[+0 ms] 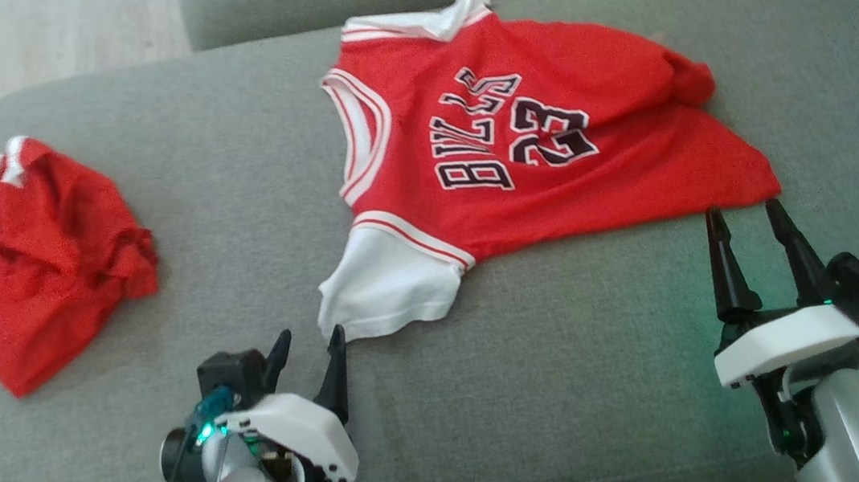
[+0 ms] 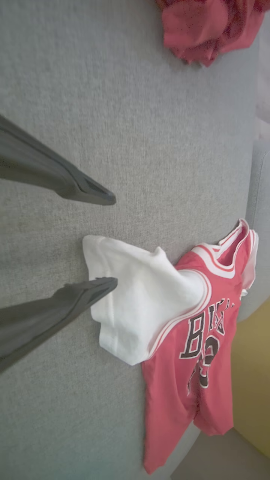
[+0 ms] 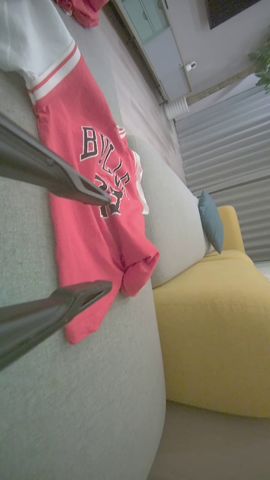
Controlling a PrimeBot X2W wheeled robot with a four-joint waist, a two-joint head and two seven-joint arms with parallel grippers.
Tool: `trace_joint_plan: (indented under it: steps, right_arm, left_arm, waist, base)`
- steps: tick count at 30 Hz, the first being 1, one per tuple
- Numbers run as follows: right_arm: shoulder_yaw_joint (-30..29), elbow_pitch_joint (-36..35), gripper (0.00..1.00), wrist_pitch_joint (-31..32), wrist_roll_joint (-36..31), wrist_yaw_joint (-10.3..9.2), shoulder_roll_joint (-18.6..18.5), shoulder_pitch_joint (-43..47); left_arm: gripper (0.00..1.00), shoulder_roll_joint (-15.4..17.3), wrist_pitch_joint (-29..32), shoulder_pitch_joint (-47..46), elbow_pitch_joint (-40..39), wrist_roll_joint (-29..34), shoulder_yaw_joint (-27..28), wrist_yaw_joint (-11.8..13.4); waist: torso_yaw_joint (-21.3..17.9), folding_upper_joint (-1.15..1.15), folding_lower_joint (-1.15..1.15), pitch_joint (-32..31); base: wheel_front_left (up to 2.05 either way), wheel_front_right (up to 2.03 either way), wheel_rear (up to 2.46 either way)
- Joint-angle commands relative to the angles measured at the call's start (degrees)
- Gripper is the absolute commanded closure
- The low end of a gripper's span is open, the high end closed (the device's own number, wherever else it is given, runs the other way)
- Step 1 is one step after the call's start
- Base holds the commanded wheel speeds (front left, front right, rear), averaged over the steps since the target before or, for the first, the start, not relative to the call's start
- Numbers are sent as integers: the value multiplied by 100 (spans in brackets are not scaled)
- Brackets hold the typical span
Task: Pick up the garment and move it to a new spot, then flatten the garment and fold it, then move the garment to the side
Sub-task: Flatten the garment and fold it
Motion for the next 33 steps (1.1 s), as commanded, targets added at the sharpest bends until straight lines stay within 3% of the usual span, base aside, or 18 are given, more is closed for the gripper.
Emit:
trace_joint_plan:
  steps: [1, 9, 16, 17, 18, 26, 33]
  right_arm:
    - [115, -205, 0, -12, -42, 22, -18, -254]
    - [139, -263, 0, -1, -62, 22, -18, -389]
    - [104, -262, 0, -10, -82, 22, -18, -486]
    - [88, -262, 0, -13, -86, 22, -18, -498]
    - [68, -261, 0, -14, -92, 22, -18, -508]
    - [-364, -134, 0, 43, -296, 22, -18, -599]
    - [-966, 284, 0, 333, -395, 22, -18, -754]
  left_arm:
    - [0, 41, -14, -318, -58, 45, 171, -36]
    - [0, -26, -34, -784, 684, 121, 90, -164]
    - [0, -157, 95, -1059, 1252, 64, -58, -467]
    - [6, -174, 136, -1085, 1314, 51, -80, -509]
    - [100, -188, 162, -1113, 1365, 47, -106, -551]
    - [100, -282, -60, -1177, 1396, -51, -4, -603]
    - [100, -294, -187, -1007, 755, -280, 501, -538]
  waist:
    - [-88, 0, 0, 102]
    - [-274, 0, 0, 368]
    - [-356, 0, 0, 521]
    - [-354, 0, 0, 534]
    - [-349, 0, 0, 546]
    - [-170, 0, 0, 514]
    - [50, 0, 0, 405]
  base:
    - [0, 0, 0]
    - [0, 0, 0]
    - [0, 0, 0]
    - [0, 0, 0]
    - [0, 0, 0]
    - [0, 0, 0]
    - [0, 0, 0]
